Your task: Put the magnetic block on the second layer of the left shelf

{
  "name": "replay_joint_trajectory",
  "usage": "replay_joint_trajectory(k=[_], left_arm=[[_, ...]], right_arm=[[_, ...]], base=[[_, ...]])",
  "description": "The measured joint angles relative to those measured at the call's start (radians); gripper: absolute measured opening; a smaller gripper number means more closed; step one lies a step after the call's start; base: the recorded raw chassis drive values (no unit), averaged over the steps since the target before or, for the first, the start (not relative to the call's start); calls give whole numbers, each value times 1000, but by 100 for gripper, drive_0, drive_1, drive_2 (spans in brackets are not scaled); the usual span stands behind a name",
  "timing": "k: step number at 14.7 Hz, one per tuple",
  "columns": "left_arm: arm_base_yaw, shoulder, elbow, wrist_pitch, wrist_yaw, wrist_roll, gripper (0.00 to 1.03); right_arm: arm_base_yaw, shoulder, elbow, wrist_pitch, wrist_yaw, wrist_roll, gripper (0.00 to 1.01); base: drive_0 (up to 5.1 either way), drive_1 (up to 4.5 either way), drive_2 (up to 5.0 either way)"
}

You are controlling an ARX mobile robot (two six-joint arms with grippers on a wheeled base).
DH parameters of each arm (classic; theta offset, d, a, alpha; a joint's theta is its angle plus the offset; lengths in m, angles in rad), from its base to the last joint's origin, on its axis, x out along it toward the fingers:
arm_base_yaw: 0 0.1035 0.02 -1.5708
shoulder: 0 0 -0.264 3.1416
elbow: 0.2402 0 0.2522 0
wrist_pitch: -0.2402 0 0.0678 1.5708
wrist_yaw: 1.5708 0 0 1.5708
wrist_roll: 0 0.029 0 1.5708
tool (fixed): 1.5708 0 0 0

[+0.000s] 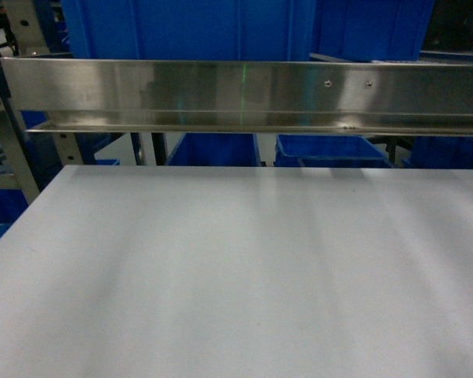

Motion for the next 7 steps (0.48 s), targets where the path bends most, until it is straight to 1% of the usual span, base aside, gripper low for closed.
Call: replay_joint_trajectory(k=[7], left_arm=[[0,0,0,2,1,0,98]], right_arm=[[0,0,-1,-4,-2,0,34]], base=[[-492,245,245]])
